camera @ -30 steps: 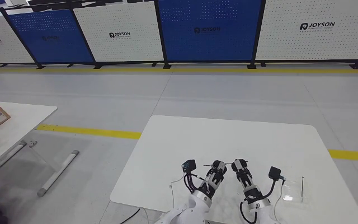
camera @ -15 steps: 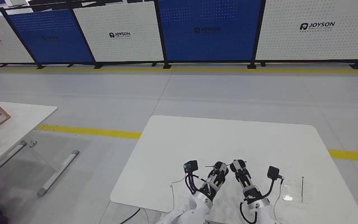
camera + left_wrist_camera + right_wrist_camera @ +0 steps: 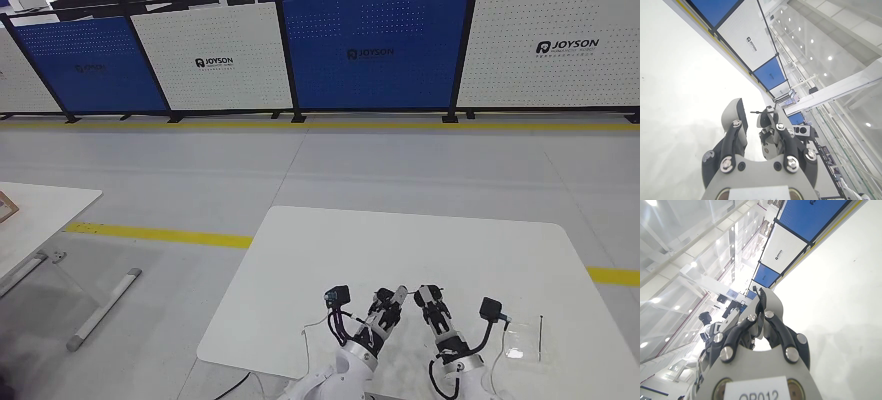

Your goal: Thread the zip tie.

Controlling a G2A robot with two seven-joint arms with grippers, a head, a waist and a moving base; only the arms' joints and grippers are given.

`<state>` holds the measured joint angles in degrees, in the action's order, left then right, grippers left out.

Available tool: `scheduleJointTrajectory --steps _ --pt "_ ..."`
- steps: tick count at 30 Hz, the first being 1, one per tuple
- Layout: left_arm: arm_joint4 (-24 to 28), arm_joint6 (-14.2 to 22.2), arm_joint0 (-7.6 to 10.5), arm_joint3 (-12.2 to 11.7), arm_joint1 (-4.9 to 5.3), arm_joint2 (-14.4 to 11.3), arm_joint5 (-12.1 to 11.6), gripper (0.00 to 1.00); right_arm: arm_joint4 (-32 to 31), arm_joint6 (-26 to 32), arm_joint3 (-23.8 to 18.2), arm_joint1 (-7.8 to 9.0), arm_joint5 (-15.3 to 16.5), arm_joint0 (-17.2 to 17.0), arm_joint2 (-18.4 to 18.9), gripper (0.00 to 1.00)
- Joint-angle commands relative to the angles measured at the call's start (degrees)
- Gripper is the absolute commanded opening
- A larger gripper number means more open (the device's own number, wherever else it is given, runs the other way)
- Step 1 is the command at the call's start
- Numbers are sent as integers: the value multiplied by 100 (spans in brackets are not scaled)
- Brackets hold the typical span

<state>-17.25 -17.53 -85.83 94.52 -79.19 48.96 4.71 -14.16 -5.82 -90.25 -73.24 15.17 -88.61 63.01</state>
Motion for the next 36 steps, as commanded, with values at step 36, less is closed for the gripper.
scheduleJointTrajectory --steps 36 --pt "-47 231 -133 123 -22 128 -144 19 -124 71 -17 -106 15 -61 102 0"
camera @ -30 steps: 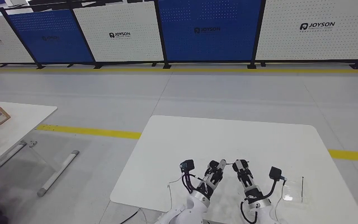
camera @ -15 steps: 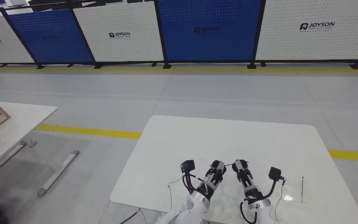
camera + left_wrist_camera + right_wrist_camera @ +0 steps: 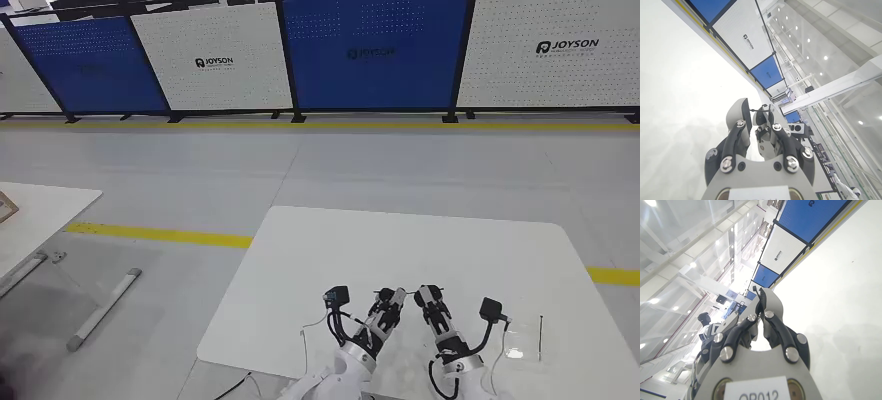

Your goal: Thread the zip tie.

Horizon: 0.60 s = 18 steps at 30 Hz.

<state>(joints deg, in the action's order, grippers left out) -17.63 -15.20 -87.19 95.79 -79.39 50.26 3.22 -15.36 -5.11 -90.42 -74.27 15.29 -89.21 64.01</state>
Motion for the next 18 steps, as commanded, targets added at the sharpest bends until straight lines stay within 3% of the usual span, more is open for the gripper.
scheduleJointTrajectory --steps 1,5,18 --pt "-14 -5 5 -8 -4 -2 9 17 -9 -1 0 -5 6 -2 3 0" --pt "-8 -24 13 -23 -12 3 11 0 -11 4 3 -15 21 -7 13 0" --pt "-98 106 7 -27 -17 -5 -55 0 -102 90 -9 -36 73 -20 51 0"
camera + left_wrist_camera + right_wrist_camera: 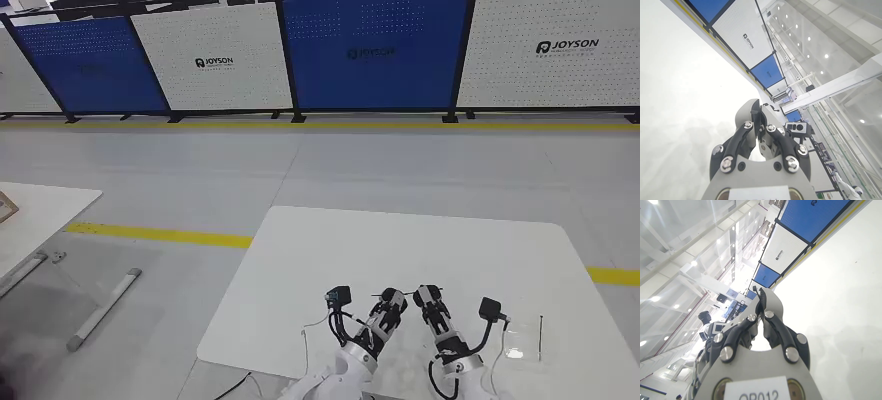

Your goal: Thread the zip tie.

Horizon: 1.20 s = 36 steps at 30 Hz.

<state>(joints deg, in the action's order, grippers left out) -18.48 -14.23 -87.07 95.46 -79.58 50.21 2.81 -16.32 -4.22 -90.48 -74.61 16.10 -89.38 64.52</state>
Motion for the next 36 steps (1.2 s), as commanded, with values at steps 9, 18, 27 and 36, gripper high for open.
scheduleJointTrajectory --steps 9,18,27,36 --pt "-34 88 -40 25 10 32 -103 0 -58 50 -19 -22 -69 1 -4 0" --pt "-40 40 -111 86 25 119 -166 22 -87 -29 -28 -42 -93 -25 30 0" --pt "-94 -33 -121 77 19 132 -175 0 -115 -42 -16 -60 -99 -39 50 0" --pt "-79 -23 -108 40 9 134 -175 0 -139 -25 6 -78 -91 -30 60 0"
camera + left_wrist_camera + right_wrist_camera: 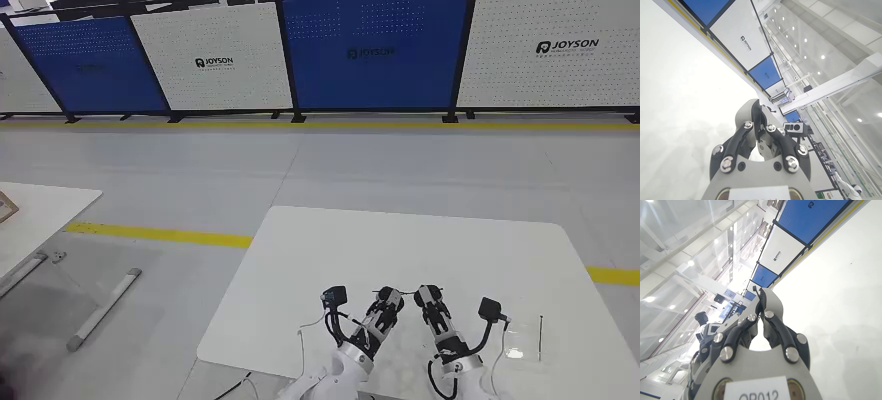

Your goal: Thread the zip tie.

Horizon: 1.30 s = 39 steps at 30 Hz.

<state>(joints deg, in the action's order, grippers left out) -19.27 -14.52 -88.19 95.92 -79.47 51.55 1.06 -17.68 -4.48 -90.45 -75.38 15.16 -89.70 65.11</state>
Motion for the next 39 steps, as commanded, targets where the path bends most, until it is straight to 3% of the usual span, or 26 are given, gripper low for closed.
scheduleJointTrajectory --steps 1,5,6,7,14,21,27,33,39 --pt "-6 11 7 -8 -2 -2 0 0 -7 3 7 -4 9 4 2 0" --pt "-22 21 11 -9 -3 2 1 0 -47 -7 10 -10 23 4 8 0" --pt "-15 18 12 -4 -4 8 1 13 -58 -13 3 -11 23 0 11 0" --pt "-12 17 11 0 -4 13 1 16 -71 -17 -8 -12 21 -7 16 0" --pt "-1 1 14 0 -7 42 0 11 -123 -9 -33 -19 2 -36 38 0" --pt "-5 -10 18 -4 -14 51 14 0 -177 -8 -43 -29 -4 -44 43 0" --pt "-54 31 15 4 -13 46 25 0 -207 -25 -83 -36 13 -68 58 0" --pt "177 371 -20 89 2 72 -66 0 -256 26 -116 -39 36 -84 63 0" --pt "247 372 -52 126 12 130 -119 0 -208 89 -90 -46 38 -76 71 0"
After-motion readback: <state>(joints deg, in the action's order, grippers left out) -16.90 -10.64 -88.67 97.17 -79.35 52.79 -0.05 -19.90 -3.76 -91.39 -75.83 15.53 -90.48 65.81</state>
